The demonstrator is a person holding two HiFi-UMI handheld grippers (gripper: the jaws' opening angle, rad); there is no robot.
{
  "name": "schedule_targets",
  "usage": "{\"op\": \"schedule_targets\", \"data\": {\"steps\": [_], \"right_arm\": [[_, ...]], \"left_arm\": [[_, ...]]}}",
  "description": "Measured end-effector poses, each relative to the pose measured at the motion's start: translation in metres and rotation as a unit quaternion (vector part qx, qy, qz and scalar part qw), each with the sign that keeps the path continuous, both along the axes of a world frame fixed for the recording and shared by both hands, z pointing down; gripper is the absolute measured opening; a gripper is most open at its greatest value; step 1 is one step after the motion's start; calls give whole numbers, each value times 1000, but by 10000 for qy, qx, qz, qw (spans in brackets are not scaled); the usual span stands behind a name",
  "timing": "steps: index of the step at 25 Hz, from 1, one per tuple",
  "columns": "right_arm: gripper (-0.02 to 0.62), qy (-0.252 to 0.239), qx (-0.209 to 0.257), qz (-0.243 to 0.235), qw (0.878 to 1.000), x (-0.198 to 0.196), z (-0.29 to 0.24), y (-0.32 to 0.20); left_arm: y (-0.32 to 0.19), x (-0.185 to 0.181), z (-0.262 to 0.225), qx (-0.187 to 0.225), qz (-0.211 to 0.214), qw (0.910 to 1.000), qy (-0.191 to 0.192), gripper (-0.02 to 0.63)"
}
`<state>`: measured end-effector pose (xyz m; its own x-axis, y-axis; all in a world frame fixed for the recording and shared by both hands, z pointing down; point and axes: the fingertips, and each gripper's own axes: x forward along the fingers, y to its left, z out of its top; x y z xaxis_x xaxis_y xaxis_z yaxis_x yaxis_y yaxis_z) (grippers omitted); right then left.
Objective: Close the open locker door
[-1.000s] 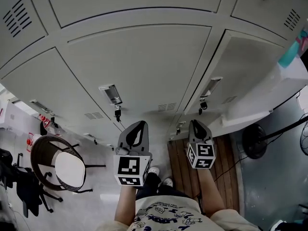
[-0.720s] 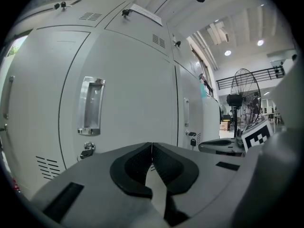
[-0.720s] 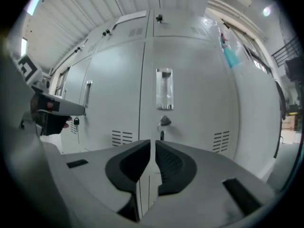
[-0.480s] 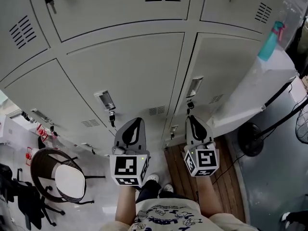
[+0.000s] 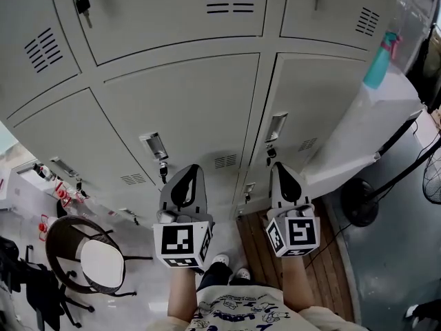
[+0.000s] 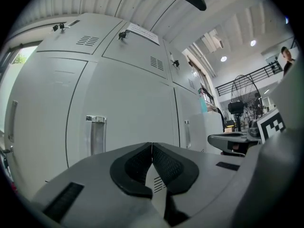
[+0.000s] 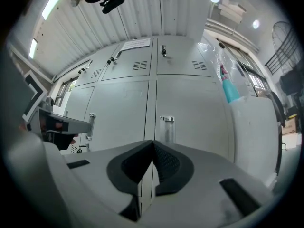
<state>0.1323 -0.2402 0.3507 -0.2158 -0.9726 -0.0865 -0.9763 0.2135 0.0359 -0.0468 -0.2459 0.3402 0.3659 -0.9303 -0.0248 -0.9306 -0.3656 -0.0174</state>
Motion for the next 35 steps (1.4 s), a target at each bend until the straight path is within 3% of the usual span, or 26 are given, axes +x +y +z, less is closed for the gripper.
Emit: {"op": "schedule_targets", "data": {"steps": [10, 35], "right_arm": [[-5, -16, 193, -59, 9998, -4, -20, 10], [-5, -68, 72, -146, 9998, -7, -13, 11]], "left_arm": [[6, -3, -10, 104, -55, 9999, 64, 3], [11, -13, -7, 70, -157, 9998, 79, 3]]}}
